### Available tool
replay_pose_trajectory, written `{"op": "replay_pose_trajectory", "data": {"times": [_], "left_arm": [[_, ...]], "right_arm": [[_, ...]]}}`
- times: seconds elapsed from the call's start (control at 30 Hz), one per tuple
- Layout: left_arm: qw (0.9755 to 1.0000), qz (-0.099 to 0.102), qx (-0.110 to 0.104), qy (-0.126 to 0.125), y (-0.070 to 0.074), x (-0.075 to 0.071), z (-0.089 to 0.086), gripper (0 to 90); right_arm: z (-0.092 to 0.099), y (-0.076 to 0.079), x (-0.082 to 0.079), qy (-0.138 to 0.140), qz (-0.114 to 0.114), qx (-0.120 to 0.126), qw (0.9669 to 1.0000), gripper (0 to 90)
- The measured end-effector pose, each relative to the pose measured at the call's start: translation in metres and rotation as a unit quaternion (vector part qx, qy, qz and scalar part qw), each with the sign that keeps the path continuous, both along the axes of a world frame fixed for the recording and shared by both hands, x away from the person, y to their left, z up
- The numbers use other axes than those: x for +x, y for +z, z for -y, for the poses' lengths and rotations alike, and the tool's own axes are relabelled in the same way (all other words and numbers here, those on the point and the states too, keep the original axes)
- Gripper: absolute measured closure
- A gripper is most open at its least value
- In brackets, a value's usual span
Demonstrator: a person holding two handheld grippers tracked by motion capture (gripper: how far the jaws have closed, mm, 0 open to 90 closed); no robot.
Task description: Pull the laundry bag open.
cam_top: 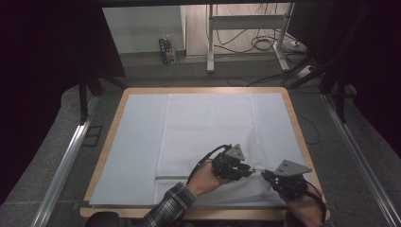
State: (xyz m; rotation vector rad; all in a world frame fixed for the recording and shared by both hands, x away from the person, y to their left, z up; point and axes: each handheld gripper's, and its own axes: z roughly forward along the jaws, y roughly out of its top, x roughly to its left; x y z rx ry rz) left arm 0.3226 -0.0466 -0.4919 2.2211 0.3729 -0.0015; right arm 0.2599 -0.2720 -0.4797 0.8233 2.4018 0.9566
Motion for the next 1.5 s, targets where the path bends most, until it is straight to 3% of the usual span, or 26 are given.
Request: {"op": "replay_pose_trajectory", "data": {"times": [0.13,0.3,0.4,0.67,0.8,0.87,1.07,1.17,1.3,1.4,1.5], "left_arm": [[1.0,-0.006,0.002,-0.002,-0.003,0.0,0.003,75.3],[0.9999,0.007,0.013,-0.004,-0.006,-0.003,0.005,81.2],[1.0,-0.001,0.009,-0.004,-0.005,-0.003,0.003,85.0],[0.9999,-0.001,0.011,-0.005,-0.007,-0.002,0.007,82.0],[0.9998,0.003,0.02,-0.001,-0.007,-0.003,0.009,85.6],[0.9999,0.002,0.015,0.0,-0.007,-0.001,0.006,86.5],[0.9995,-0.024,-0.021,0.003,-0.003,0.004,-0.003,86.9],[0.9986,-0.037,-0.038,0.0,-0.004,0.006,-0.008,86.9],[0.9983,-0.037,-0.045,-0.009,-0.005,0.005,-0.011,86.9],[0.998,-0.036,-0.049,-0.014,-0.006,0.004,-0.012,86.9],[0.9978,-0.036,-0.051,-0.021,-0.006,0.006,-0.013,86.9]], "right_arm": [[0.0,0.001,-0.001,-0.001,0.003,0.003,1.0,83.3],[0.001,0.001,0.0,0.0,0.001,0.006,1.0,83.3],[0.0,0.001,0.0,0.0,0.003,0.005,1.0,83.3],[0.001,0.002,-0.001,0.0,0.004,0.01,0.9999,83.3],[0.001,0.002,-0.001,0.0,0.003,0.012,0.9999,83.3],[0.002,0.002,0.0,0.0,0.002,0.012,0.9999,83.3],[0.002,-0.001,0.002,-0.003,-0.016,0.005,0.9998,81.6],[0.003,-0.002,0.005,-0.007,-0.027,0.01,0.9996,72.9],[0.005,-0.006,0.011,-0.025,-0.051,0.022,0.9981,50.3],[0.009,-0.01,0.02,-0.024,-0.09,0.058,0.994,40.9],[0.013,-0.012,0.029,-0.013,-0.12,0.089,0.9887,40.2]]}}
